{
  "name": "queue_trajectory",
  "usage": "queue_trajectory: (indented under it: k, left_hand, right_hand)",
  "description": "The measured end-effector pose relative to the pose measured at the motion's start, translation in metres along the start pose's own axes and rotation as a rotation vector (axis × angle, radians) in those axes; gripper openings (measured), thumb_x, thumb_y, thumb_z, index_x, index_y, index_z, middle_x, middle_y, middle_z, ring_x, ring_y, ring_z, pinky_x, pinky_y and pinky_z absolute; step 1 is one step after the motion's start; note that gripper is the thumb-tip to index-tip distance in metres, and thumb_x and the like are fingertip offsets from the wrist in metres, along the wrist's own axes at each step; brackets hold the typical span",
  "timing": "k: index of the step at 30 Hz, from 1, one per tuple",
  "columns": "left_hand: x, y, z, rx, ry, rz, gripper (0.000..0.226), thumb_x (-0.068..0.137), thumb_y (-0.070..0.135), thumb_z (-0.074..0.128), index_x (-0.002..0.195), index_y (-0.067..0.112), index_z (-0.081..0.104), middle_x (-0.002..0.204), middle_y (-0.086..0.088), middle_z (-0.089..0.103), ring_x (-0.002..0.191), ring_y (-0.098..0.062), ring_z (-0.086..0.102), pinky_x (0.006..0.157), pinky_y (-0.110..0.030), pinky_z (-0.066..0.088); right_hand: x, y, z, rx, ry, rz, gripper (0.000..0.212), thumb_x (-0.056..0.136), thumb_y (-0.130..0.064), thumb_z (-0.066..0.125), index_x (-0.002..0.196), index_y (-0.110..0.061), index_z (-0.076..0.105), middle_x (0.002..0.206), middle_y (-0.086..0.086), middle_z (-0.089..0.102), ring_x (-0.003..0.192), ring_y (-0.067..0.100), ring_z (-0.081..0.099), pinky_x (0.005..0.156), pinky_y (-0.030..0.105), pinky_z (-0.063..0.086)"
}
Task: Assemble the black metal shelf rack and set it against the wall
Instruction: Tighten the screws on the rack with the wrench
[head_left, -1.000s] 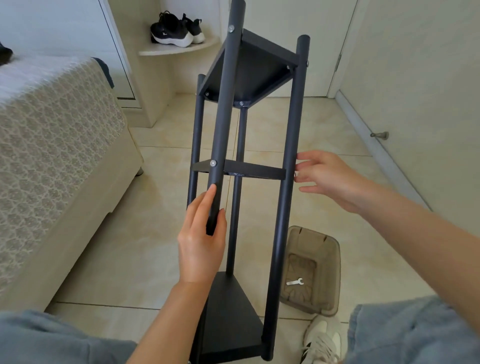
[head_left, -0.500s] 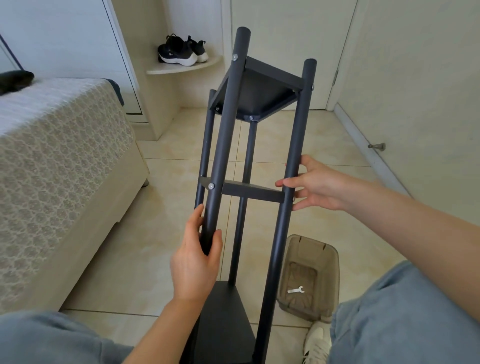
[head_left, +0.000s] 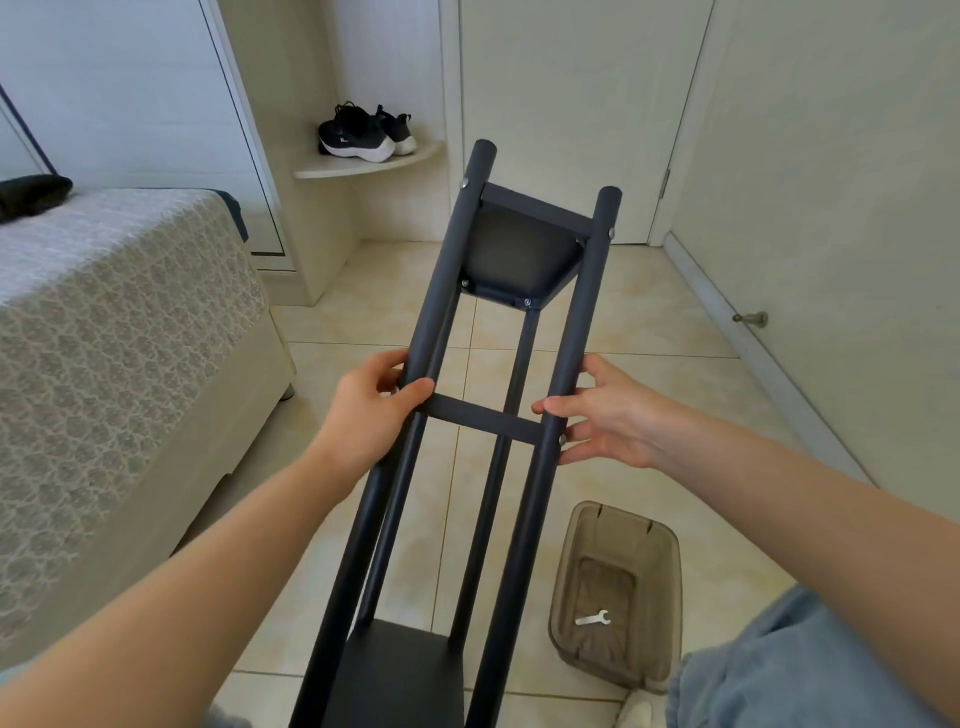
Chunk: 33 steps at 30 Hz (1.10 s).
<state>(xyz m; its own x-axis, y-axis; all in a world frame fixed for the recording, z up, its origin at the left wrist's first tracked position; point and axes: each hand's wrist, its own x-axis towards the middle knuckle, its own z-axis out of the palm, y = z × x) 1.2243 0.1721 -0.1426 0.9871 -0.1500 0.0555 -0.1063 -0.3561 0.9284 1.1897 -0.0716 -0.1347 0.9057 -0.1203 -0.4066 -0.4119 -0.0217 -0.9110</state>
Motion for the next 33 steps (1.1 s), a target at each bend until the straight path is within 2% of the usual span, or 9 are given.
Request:
queue_trajectory:
  k: [2, 5, 10, 15, 17, 20, 22, 28, 33]
  left_hand:
    - [0.008, -0.001, -0.005, -0.007, -0.041, -0.008, 0.020, 0.099, 0.022, 0.063, 0.116, 0.032, 0.063, 0.096, 0.015, 0.073, 0.092, -0.004, 0.068, 0.064, -0.009, 0.049]
    - [0.019, 0.000, -0.009, -0.037, -0.047, 0.025, 0.025, 0.098, 0.012, 0.062, 0.097, 0.037, 0.066, 0.083, 0.020, 0.074, 0.081, 0.004, 0.069, 0.060, -0.005, 0.049]
    - [0.024, -0.001, -0.016, -0.073, 0.000, 0.023, 0.029, 0.095, 0.009, 0.065, 0.112, 0.033, 0.065, 0.086, 0.017, 0.075, 0.084, 0.004, 0.069, 0.063, -0.004, 0.050]
    - [0.030, 0.003, -0.024, 0.002, 0.035, 0.015, 0.039, 0.095, 0.007, 0.065, 0.133, 0.011, 0.061, 0.104, 0.003, 0.071, 0.092, -0.010, 0.069, 0.069, -0.014, 0.053]
    - [0.031, 0.001, -0.026, 0.014, 0.056, 0.004, 0.045, 0.095, 0.007, 0.065, 0.138, 0.011, 0.053, 0.113, -0.001, 0.067, 0.101, -0.015, 0.065, 0.074, -0.017, 0.050]
    - [0.028, -0.003, -0.028, 0.049, 0.095, 0.011, 0.040, 0.096, 0.010, 0.065, 0.130, 0.022, 0.048, 0.107, 0.006, 0.060, 0.093, -0.009, 0.061, 0.064, -0.013, 0.048]
    - [0.024, -0.007, -0.028, 0.065, 0.113, 0.020, 0.038, 0.096, 0.010, 0.065, 0.122, 0.028, 0.045, 0.101, 0.013, 0.056, 0.087, -0.003, 0.058, 0.055, -0.009, 0.046]
    - [0.016, -0.016, -0.028, 0.032, 0.106, 0.019, 0.049, 0.095, 0.003, 0.063, 0.126, 0.033, 0.041, 0.102, 0.009, 0.059, 0.088, -0.002, 0.059, 0.052, -0.005, 0.047]
    - [0.017, -0.020, -0.030, 0.019, 0.079, 0.030, 0.051, 0.094, 0.004, 0.065, 0.123, 0.036, 0.038, 0.101, 0.017, 0.055, 0.086, 0.002, 0.055, 0.055, 0.003, 0.044]
  right_hand:
    - [0.002, -0.001, -0.001, 0.005, -0.003, -0.014, 0.069, 0.088, 0.001, 0.067, 0.142, -0.029, 0.036, 0.104, 0.006, 0.068, 0.089, 0.033, 0.068, 0.051, 0.042, 0.058]
    - [0.004, -0.004, -0.001, -0.016, -0.009, -0.044, 0.070, 0.087, -0.001, 0.069, 0.143, -0.028, 0.036, 0.114, 0.008, 0.065, 0.090, 0.032, 0.068, 0.051, 0.040, 0.057]
    - [0.009, -0.013, 0.002, -0.062, 0.001, -0.110, 0.072, 0.086, -0.006, 0.071, 0.144, -0.028, 0.034, 0.134, 0.013, 0.058, 0.106, 0.035, 0.063, 0.056, 0.038, 0.060]
    - [0.022, -0.018, 0.012, -0.145, 0.048, -0.236, 0.057, 0.087, -0.010, 0.071, 0.131, -0.033, 0.041, 0.114, 0.002, 0.069, 0.091, 0.016, 0.069, 0.059, 0.033, 0.060]
    - [0.028, -0.018, 0.017, -0.179, 0.051, -0.291, 0.052, 0.089, -0.011, 0.069, 0.126, -0.035, 0.043, 0.102, -0.008, 0.073, 0.085, 0.008, 0.070, 0.055, 0.027, 0.058]
    - [0.034, -0.018, 0.025, -0.201, 0.049, -0.334, 0.049, 0.091, -0.010, 0.068, 0.119, -0.040, 0.042, 0.094, -0.017, 0.074, 0.081, 0.000, 0.069, 0.052, 0.020, 0.055]
    - [0.037, -0.017, 0.031, -0.214, 0.052, -0.350, 0.049, 0.091, -0.009, 0.068, 0.119, -0.040, 0.042, 0.097, -0.016, 0.073, 0.083, 0.002, 0.069, 0.056, 0.021, 0.055]
    - [0.044, -0.016, 0.042, -0.267, 0.048, -0.373, 0.050, 0.092, -0.009, 0.067, 0.123, -0.039, 0.040, 0.104, -0.018, 0.070, 0.092, 0.005, 0.065, 0.067, 0.026, 0.054]
    - [0.047, -0.025, 0.045, -0.323, 0.033, -0.379, 0.053, 0.093, -0.010, 0.065, 0.133, -0.032, 0.040, 0.117, -0.011, 0.068, 0.105, 0.015, 0.065, 0.089, 0.044, 0.056]
